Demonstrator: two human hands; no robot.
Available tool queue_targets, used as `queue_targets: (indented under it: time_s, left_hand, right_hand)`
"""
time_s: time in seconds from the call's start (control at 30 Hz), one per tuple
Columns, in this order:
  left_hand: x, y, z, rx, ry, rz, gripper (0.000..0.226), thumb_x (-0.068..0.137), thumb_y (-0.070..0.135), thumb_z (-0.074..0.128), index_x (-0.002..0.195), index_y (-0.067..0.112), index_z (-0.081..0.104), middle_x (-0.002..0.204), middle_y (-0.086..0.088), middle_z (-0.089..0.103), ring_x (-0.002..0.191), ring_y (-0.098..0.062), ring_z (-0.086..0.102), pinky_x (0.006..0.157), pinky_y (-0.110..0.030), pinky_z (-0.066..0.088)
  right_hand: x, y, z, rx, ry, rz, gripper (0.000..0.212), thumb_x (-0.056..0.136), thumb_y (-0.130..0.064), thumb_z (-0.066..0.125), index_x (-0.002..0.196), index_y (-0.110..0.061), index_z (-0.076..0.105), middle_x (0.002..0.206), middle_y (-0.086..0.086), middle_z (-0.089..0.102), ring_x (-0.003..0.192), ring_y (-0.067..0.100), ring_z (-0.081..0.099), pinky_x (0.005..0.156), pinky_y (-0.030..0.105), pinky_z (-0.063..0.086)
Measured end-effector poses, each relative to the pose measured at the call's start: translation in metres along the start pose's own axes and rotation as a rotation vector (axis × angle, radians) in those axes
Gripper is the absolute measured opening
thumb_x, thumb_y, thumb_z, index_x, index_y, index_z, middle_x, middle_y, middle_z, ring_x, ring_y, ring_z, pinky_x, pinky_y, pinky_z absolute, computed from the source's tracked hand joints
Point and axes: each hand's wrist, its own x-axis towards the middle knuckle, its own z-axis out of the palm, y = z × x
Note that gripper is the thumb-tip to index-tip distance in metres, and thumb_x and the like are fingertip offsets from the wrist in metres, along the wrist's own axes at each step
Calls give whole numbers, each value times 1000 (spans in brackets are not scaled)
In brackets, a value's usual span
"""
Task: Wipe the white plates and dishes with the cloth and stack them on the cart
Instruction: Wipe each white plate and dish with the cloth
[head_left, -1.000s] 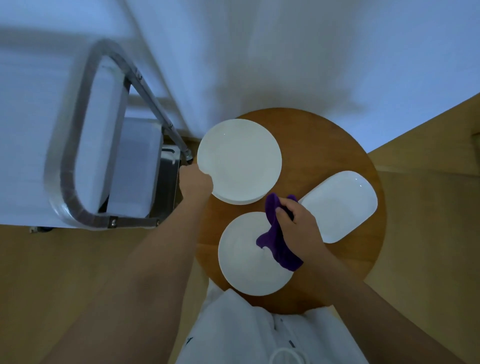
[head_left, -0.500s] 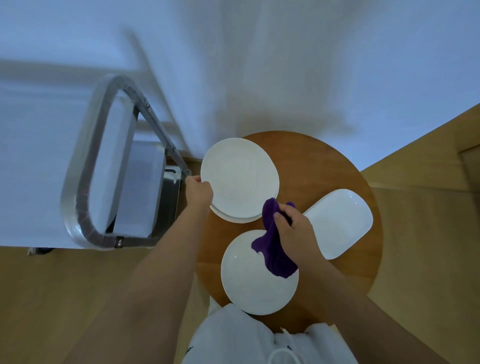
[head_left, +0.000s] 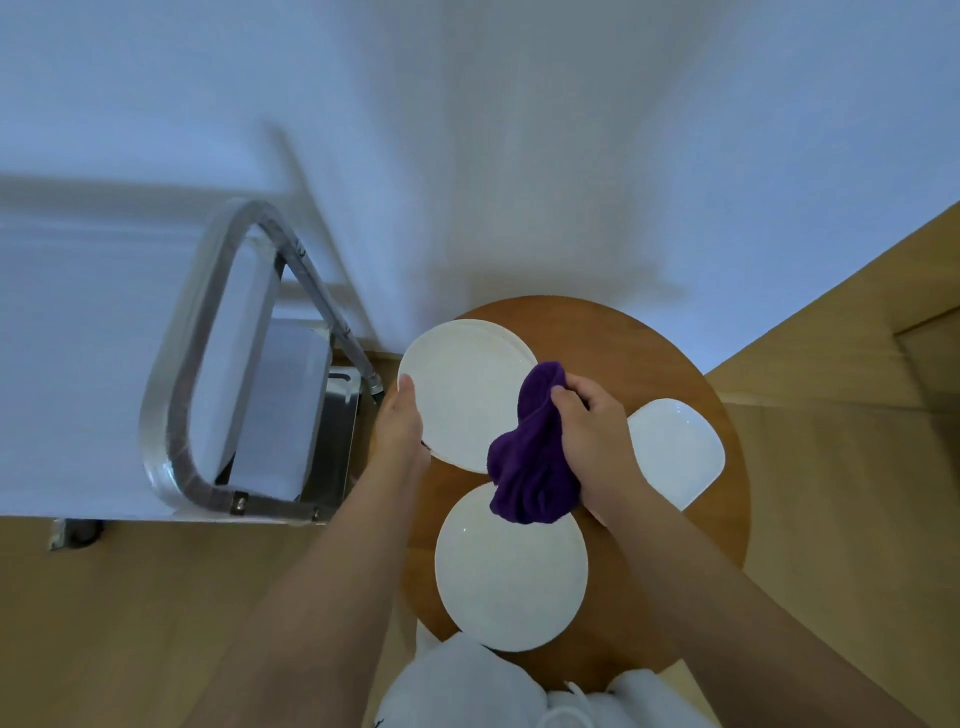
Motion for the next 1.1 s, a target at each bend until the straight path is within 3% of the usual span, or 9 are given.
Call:
queue_targets:
  time_s: [0.13, 0.23, 0.3, 0.37, 0.43, 0.53, 0.83, 0.93, 1.1]
  left_hand:
    - [-25, -2, -4, -199, -118, -51, 52, 90, 60, 49, 128, 26, 54, 125, -9, 61, 111, -35, 59, 92, -59, 49]
    - [-45, -5, -4, -218, -179, -38, 50, 90, 62, 47, 124, 26, 58, 121, -10, 64, 108, -34, 61, 83, -55, 54]
    - [-57, -6, -1, -190, -239, -3, 51, 92, 62, 43, 126, 26, 57, 123, -11, 63, 110, -34, 60, 91, -56, 50]
    - [-72, -6, 5, -201, -311, -3, 56, 93, 61, 39, 134, 25, 51, 126, -11, 61, 112, -33, 58, 96, -57, 47]
    - [-90, -6, 11, -233, -365, -41, 60, 93, 63, 35, 138, 25, 46, 129, -12, 58, 114, -35, 56, 94, -57, 47]
    - [-119, -13, 16, -331, -384, -13, 57, 91, 62, 40, 133, 25, 48, 126, -13, 62, 112, -37, 59, 92, -57, 50]
    - [-167, -24, 32, -97, -417, 172, 51, 89, 62, 38, 119, 27, 59, 111, -9, 70, 106, -31, 64, 94, -53, 51]
    - [-178, -26, 39, -65, -383, 225, 47, 92, 57, 38, 124, 27, 56, 116, -6, 67, 108, -27, 62, 96, -49, 51]
    - [-180, -12, 39, -264, -424, 241, 43, 93, 53, 46, 126, 27, 56, 125, -5, 63, 119, -27, 56, 104, -50, 44]
  right_hand:
    - [6, -15, -9, 86, 36, 27, 13, 94, -27, 51, 102, -33, 58, 91, -10, 62, 81, 10, 60, 55, 18, 49]
    - [13, -19, -20, 71, -102, 119, 61, 89, -43, 56, 142, -37, 26, 126, -9, 47, 109, 19, 51, 88, 39, 50]
    - [11, -19, -24, -128, -193, 114, 76, 89, -48, 55, 146, -43, 5, 144, -4, 34, 124, 26, 42, 101, 46, 42]
    - [7, -10, -23, -498, -198, -26, 78, 91, -49, 49, 149, -34, -2, 155, 0, 17, 139, 30, 23, 110, 48, 31]
    - [0, 2, -20, -797, -72, -165, 77, 93, -51, 42, 150, -25, -3, 158, 7, 6, 144, 32, 5, 115, 47, 16]
    - [-11, 14, -19, -954, 152, -286, 75, 94, -52, 35, 150, -20, -2, 158, 13, 0, 144, 32, -1, 116, 44, 6]
    - [-3, -19, -21, -778, 365, -424, 67, 97, -44, 34, 151, -19, 4, 157, 17, 4, 145, 32, -2, 116, 42, -3]
    - [-7, -37, -11, -682, 292, -506, 70, 90, -48, 27, 151, -18, 7, 157, 17, 5, 145, 32, 0, 116, 41, 1]
    - [-28, -38, 6, -608, 79, -658, 65, 92, -39, 25, 151, -22, 5, 157, 13, 13, 144, 25, 11, 118, 39, 12]
